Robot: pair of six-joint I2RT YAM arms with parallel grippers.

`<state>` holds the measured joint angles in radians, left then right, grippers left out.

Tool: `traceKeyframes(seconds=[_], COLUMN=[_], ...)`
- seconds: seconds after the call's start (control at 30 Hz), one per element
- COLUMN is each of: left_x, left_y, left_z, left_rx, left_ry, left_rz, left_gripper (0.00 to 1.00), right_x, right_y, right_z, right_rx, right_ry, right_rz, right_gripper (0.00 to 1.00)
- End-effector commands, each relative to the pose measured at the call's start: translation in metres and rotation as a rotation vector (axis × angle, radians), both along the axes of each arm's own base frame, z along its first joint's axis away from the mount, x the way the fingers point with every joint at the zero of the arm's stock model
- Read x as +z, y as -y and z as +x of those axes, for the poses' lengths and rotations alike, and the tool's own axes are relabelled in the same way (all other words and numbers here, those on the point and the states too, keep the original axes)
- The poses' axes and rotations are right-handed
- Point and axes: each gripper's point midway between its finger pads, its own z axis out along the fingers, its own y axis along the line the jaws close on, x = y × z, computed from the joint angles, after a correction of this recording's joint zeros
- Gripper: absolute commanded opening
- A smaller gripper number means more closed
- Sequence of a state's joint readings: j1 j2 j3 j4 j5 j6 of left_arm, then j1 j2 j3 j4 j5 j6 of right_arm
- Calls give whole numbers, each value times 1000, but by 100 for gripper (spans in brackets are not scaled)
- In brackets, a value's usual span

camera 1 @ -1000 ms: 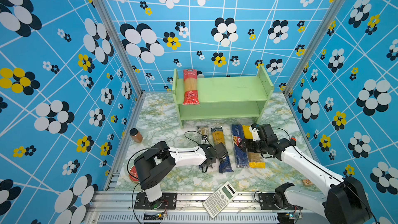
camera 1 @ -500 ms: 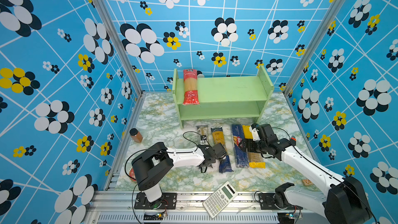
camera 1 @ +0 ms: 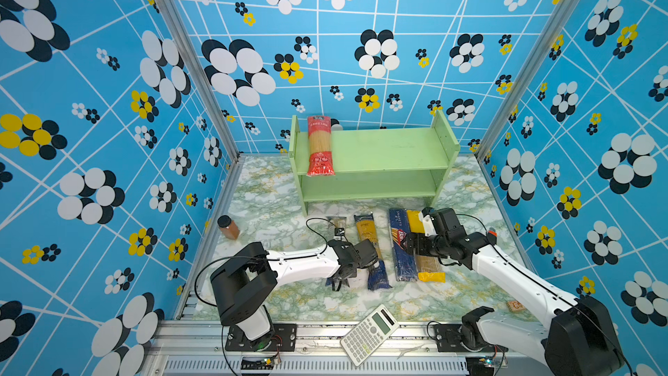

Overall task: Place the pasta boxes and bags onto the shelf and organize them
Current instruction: 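Close the left gripper on the white-labelled spaghetti bag's near end, then lift the white-labelled spaghetti bag upright off the table with the left gripper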

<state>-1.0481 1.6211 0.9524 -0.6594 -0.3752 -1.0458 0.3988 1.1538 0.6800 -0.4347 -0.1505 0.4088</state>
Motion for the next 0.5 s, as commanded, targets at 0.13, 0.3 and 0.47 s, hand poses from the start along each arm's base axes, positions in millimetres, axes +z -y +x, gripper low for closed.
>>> traceKeyframes(seconds=[0.13,0.3,0.47], left_x=[40,51,62], left_y=[17,33,34], left_z=[8,3,-1], left_rx=[-64,-149,-166], left_ry=[68,49,62], left_rz=[-95,-164,-215], left_gripper=[0,0,0], right_x=[-4,-4,-5], right_y=[2,2,3], right_z=[-4,-4,-4], right_rx=[-9,-11,-13], right_ry=[-12,-12,-15], right_rz=[-13,-14,-16], right_gripper=[93,93,93])
